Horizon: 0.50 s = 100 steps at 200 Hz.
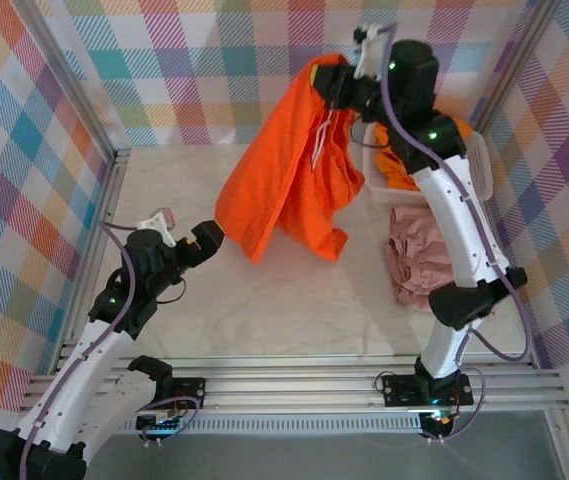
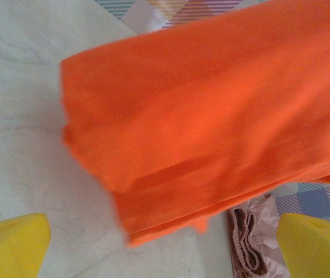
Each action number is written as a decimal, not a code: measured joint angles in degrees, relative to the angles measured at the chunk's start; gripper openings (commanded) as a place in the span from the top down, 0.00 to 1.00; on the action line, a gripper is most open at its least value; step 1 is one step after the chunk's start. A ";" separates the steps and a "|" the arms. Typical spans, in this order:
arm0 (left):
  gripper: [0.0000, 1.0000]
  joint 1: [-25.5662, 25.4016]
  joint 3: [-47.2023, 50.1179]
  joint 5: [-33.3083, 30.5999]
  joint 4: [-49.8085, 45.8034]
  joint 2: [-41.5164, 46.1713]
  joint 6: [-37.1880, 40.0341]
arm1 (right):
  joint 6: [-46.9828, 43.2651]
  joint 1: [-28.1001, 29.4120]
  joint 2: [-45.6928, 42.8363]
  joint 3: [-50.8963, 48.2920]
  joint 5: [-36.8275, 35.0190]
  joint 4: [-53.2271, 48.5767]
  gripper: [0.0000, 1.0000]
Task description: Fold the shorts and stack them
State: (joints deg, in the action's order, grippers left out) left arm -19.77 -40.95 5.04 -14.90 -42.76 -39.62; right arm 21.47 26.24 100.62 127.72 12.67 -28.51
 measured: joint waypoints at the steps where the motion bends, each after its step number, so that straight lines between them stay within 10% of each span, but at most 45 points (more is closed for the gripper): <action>1: 0.00 -0.02 0.00 0.00 0.00 -0.02 0.00 | -0.02 0.02 -0.22 -0.66 -0.07 0.07 1.00; 51: 0.07 -6.10 -0.11 -1.07 -1.55 -7.52 -6.84 | -2.62 1.18 -15.54 -44.59 -9.57 4.13 1.00; 100: 0.19 -8.52 1.40 -3.74 -4.44 -17.27 -23.06 | -1.49 0.96 -24.06 -65.48 -15.76 7.06 1.00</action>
State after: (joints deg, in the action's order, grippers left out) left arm -28.29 -39.55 1.30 -19.33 -60.03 -62.67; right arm 19.99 27.20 76.55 62.24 -3.09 -21.45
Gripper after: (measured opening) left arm 0.821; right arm 0.090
